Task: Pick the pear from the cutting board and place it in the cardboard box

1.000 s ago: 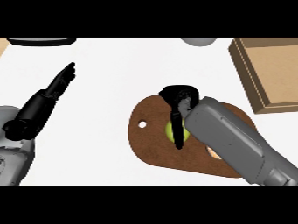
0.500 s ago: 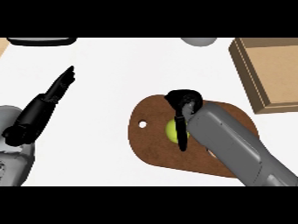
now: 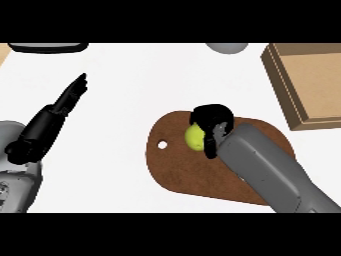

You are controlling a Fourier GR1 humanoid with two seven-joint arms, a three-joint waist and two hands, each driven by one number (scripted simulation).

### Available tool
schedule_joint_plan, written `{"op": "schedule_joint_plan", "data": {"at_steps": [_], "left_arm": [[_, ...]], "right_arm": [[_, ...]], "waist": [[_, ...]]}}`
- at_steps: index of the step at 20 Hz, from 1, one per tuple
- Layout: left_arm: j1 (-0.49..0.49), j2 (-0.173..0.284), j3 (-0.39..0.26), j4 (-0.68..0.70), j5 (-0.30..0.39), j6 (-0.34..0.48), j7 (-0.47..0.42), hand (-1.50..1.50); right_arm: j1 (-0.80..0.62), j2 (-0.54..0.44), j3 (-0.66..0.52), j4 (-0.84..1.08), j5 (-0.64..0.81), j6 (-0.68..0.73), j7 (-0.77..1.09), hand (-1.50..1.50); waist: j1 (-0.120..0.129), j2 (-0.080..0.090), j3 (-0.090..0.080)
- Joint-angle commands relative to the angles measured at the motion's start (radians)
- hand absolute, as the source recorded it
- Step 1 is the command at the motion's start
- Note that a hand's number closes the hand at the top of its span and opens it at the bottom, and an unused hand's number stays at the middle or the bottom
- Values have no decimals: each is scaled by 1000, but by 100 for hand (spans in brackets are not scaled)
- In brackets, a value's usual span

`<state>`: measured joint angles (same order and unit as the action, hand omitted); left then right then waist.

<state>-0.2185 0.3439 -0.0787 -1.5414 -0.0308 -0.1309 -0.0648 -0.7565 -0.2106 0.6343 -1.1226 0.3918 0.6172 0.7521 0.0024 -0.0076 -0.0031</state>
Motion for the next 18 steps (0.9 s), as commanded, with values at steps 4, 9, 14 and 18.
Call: {"op": "schedule_joint_plan", "data": {"at_steps": [4, 9, 14, 18], "left_arm": [[1, -22, 6, 1, -23, 17, 1, 0], [18, -5, 29, 15, -6, 5, -9, 0], [43, 10, 55, 21, 1, 9, -14, 0], [66, -5, 57, 2, -2, 29, -25, 0]], "right_arm": [[71, -105, 100, -216, 79, -6, -352, 150], [64, -177, 188, -485, 68, -32, -706, 150], [149, -390, 121, -704, 93, -184, -1002, 150], [234, -562, -4, -819, 89, -305, -1225, 150]], "waist": [[-26, -1, 6], [-47, -16, 16], [-83, -6, 16], [-98, -7, 16]]}}
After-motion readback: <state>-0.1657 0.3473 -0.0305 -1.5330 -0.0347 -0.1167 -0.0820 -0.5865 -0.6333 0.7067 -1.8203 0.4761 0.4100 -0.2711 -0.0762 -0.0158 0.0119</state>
